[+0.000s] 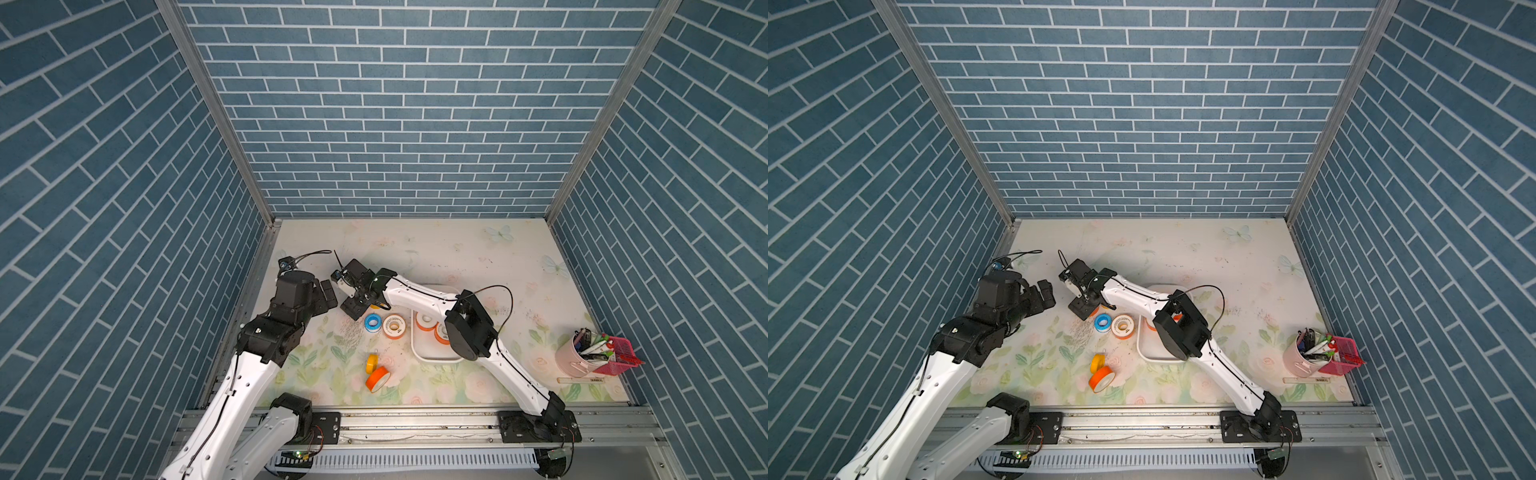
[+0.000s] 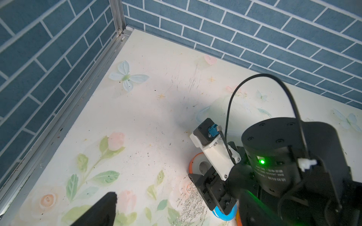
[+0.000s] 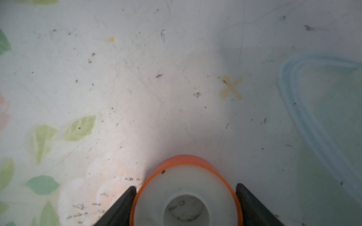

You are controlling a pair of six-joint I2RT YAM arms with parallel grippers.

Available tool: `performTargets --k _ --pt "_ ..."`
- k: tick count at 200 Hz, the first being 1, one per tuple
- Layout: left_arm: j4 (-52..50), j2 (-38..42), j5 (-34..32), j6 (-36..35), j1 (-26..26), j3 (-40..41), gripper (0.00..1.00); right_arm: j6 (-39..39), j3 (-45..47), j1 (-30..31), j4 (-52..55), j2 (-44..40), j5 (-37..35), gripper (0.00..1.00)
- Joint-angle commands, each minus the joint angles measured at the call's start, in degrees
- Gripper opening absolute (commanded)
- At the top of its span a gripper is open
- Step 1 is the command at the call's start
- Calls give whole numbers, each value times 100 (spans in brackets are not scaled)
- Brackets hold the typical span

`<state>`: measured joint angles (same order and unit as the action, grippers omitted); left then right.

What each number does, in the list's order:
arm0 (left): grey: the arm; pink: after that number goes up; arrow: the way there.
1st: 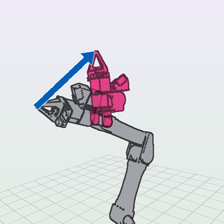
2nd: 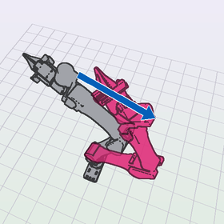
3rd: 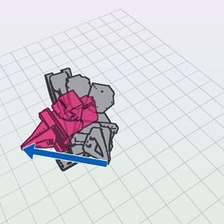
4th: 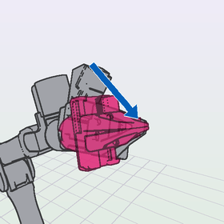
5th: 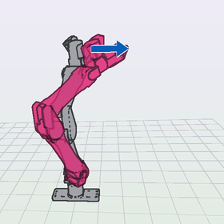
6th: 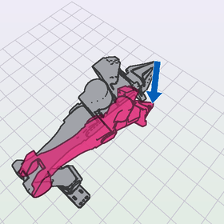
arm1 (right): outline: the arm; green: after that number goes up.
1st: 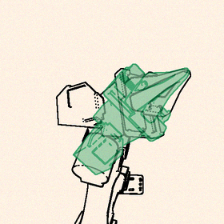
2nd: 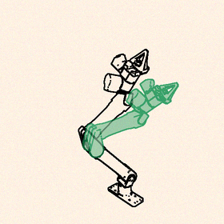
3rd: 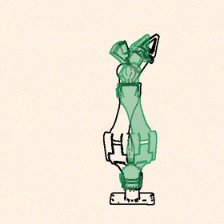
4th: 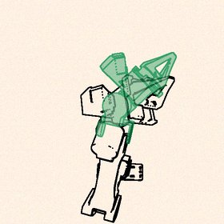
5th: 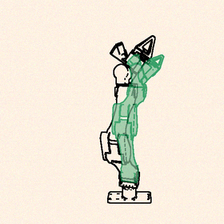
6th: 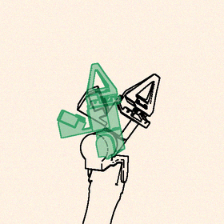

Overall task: Put the sealing tape into the storage box
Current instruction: Pick up the sealing tape at the center of the board.

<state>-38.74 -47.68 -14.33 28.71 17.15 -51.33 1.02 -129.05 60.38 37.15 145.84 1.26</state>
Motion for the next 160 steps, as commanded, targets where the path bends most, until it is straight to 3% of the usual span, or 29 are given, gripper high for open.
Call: performTargets --k 1,37,81,160 --pt "-22 56 -143 32 -36 57 100 -50 12 18 170 83 -21 74" --pt "-19 35 -132 38 -36 62 100 -24 -99 32 162 -72 63 67" --pt "-29 37 -147 34 -36 57 100 110 173 19 -9 -859 67 62" --pt "-6 22 -105 21 -41 62 100 416 2042 -94 -539 -3144 -88 58"
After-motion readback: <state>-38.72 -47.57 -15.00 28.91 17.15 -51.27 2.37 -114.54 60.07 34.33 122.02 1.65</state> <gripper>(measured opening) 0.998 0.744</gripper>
